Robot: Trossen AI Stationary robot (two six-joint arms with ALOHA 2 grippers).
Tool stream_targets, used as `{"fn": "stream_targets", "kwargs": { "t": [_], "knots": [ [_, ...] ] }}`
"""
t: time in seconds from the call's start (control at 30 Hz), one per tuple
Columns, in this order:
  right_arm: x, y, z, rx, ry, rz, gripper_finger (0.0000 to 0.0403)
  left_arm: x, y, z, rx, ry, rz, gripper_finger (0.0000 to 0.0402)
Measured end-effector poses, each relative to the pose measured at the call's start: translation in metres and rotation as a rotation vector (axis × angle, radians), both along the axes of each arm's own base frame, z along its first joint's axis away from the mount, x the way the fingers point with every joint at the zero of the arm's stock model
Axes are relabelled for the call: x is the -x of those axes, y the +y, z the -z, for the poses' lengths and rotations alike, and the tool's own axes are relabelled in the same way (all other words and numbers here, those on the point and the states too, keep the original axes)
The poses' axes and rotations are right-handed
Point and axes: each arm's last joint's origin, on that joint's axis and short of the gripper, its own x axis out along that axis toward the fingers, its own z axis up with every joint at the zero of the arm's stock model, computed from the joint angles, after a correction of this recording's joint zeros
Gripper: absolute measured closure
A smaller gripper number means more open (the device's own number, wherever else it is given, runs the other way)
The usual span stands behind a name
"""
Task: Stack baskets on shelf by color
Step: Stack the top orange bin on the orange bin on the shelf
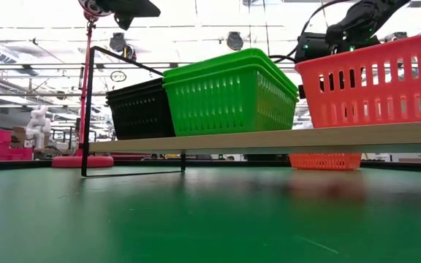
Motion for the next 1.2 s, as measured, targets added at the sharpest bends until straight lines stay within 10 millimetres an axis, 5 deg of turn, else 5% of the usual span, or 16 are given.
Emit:
{"fn": "stream_targets", "kwargs": {
  "t": [0.33,0.63,0.83,0.93,1.2],
  "knots": [
    [-0.002,-0.011,0.008,-0.015,-0.027,0.109,0.0319,0.0,0.0,-0.001,0.002,-0.013,0.0,0.0401],
    [-0.003,-0.013,0.007,-0.022,-0.053,0.099,0.0295,0.0,0.0,-0.001,0.003,-0.011,0.01,0.0401],
    [-0.002,-0.013,0.008,-0.035,-0.052,0.111,0.0363,0.0,0.0,-0.001,0.0,-0.01,0.012,0.0401],
    [-0.002,-0.012,0.008,-0.06,-0.06,0.107,0.0393,0.0,0.0,-0.001,0.001,-0.01,0.012,0.0401],
    [0.0,0.009,-0.006,-0.06,-0.066,0.041,0.0397,0.0,0.0,-0.001,0.003,-0.01,0.011,0.0401]
  ]
}}
